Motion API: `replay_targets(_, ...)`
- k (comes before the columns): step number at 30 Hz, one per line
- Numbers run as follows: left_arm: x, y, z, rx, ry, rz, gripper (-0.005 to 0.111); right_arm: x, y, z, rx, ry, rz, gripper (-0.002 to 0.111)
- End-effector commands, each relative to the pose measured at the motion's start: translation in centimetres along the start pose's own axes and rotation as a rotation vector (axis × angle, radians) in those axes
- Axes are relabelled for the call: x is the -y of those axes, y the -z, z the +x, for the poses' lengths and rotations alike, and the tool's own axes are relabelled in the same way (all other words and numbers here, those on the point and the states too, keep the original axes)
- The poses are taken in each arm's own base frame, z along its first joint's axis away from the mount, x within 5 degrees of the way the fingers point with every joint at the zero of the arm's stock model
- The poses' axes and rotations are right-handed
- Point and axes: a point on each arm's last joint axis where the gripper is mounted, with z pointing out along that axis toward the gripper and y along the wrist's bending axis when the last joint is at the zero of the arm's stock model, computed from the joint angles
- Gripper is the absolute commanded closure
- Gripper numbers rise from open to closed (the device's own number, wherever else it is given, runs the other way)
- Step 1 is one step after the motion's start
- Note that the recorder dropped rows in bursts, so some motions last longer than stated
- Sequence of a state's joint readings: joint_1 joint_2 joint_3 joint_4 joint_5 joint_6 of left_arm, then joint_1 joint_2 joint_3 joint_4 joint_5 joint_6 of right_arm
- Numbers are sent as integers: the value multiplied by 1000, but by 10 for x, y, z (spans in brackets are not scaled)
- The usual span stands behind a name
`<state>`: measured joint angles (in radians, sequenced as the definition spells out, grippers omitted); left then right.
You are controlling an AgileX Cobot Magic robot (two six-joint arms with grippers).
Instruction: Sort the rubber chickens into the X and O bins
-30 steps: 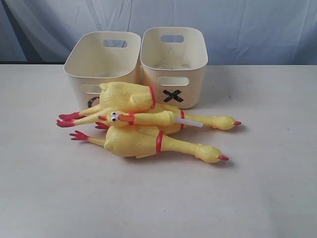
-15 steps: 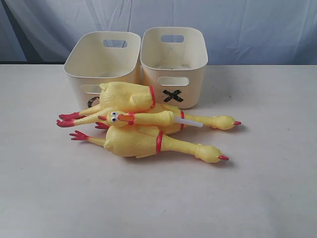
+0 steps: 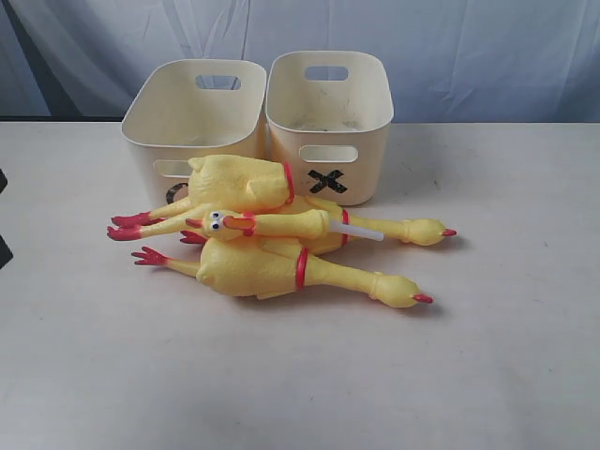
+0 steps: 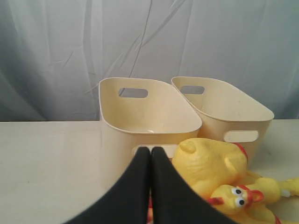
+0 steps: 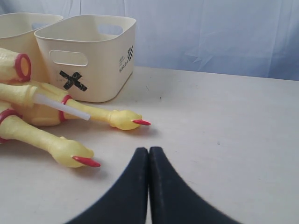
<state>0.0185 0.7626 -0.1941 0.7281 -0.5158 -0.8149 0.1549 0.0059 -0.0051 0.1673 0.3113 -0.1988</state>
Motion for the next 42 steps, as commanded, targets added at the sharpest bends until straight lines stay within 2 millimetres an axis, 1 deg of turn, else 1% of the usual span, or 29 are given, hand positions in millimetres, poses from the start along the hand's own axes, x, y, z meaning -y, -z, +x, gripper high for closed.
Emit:
replay_targets(1, 6, -1, -4, 29, -20, 71, 106, 0, 0, 1, 7, -2, 5, 108)
replay_targets(8, 14, 0, -1, 5, -134, 153, 106, 0, 0, 1, 7, -2, 5, 108)
replay_targets(11, 14, 0, -1, 7, -132, 152, 106, 1, 0, -1, 23, -2, 8, 108)
replay_targets(16, 15, 0, -2, 22, -122, 162, 106, 2, 1, -13, 165, -113, 10, 108)
replay_targets(18, 16, 0, -3, 36, -123, 179, 106, 2, 2, -16, 195, -131, 13, 108)
replay_targets(23, 19, 1, -5, 52, -137, 209, 106, 2, 2, -16, 195, -140, 11, 108)
replay_targets(26, 22, 2, -7, 80, -132, 241, 106, 4, 3, -22, 269, -158, 28, 108)
replay_targets(30, 27, 4, -11, 129, -128, 302, 106, 11, 9, -36, 442, -256, 68, 108)
replay_targets(33, 29, 4, -12, 139, -127, 314, 106, 15, 13, -42, 529, -292, 96, 108)
replay_targets(37, 29, 4, -12, 139, -127, 314, 106, 17, 15, -46, 584, -295, 116, 108)
replay_targets(42, 29, 4, -12, 139, -127, 314, 106, 18, 17, -48, 608, -295, 124, 108)
